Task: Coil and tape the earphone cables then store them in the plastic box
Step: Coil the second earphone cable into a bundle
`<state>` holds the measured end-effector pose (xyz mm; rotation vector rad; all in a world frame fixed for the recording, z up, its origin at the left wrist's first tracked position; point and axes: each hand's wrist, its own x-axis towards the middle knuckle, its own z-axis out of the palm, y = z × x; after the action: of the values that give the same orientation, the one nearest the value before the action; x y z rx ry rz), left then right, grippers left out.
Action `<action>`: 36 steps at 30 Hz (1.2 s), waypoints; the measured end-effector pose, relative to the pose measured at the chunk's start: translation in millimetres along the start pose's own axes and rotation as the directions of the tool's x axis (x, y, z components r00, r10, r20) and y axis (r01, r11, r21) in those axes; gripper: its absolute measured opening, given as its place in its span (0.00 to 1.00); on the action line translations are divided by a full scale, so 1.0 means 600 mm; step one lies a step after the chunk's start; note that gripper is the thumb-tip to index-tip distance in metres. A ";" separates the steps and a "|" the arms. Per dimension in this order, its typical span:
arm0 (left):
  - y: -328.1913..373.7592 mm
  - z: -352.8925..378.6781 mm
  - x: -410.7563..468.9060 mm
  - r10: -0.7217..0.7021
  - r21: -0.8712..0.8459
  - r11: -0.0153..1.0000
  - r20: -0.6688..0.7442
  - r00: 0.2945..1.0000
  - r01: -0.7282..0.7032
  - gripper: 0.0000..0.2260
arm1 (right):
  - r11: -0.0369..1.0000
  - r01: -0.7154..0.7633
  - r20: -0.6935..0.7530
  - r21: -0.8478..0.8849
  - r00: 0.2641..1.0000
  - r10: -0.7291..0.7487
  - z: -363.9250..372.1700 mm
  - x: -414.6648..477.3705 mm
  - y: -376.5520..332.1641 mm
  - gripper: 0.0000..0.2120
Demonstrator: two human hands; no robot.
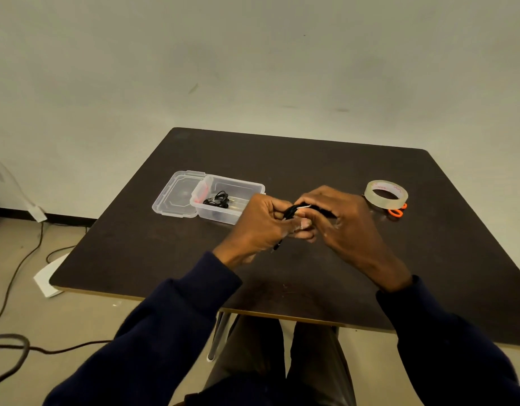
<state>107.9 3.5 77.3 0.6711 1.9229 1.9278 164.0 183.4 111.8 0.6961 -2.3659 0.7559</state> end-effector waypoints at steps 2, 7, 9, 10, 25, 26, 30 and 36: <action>-0.006 0.004 -0.010 0.042 -0.036 0.998 -0.035 0.998 -0.044 0.06 | 0.998 0.040 -0.001 -0.045 0.999 -0.040 0.005 -0.002 0.001 0.12; 0.004 -0.047 -0.010 -0.168 -0.214 0.932 0.456 0.874 0.291 0.15 | 0.995 -0.014 0.024 0.102 1.000 0.011 0.011 -0.027 0.014 0.09; 0.000 -0.054 -0.014 -0.195 -0.343 0.831 0.558 0.806 0.438 0.19 | 0.985 -0.055 0.056 0.163 0.997 0.047 0.017 -0.040 0.020 0.06; -0.005 -0.053 -0.014 -0.192 -0.363 0.804 0.590 0.784 0.470 0.20 | 0.979 -0.081 0.073 0.189 0.995 0.069 0.019 -0.044 0.022 0.06; -0.044 -0.036 -0.006 -0.184 -0.537 0.710 0.483 0.856 0.456 0.20 | 0.984 -0.064 0.127 0.167 0.991 0.043 0.014 -0.030 0.034 0.08; -0.045 -0.037 -0.008 -0.171 -0.545 0.698 0.502 0.848 0.464 0.21 | 0.983 -0.066 0.131 0.171 0.990 0.044 0.015 -0.030 0.034 0.08; -0.047 -0.040 -0.018 -0.111 -0.552 0.699 0.543 0.832 0.454 0.24 | 0.982 -0.072 0.140 0.173 0.989 0.048 0.015 -0.028 0.033 0.08; -0.044 -0.043 -0.021 -0.058 -0.509 0.765 0.555 0.830 0.394 0.25 | 0.984 -0.077 0.157 0.160 0.986 0.051 0.012 -0.020 0.029 0.09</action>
<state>102.2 -24.2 50.6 0.6145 0.9199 1.8062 159.3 194.7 92.9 0.7744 -2.4935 0.9678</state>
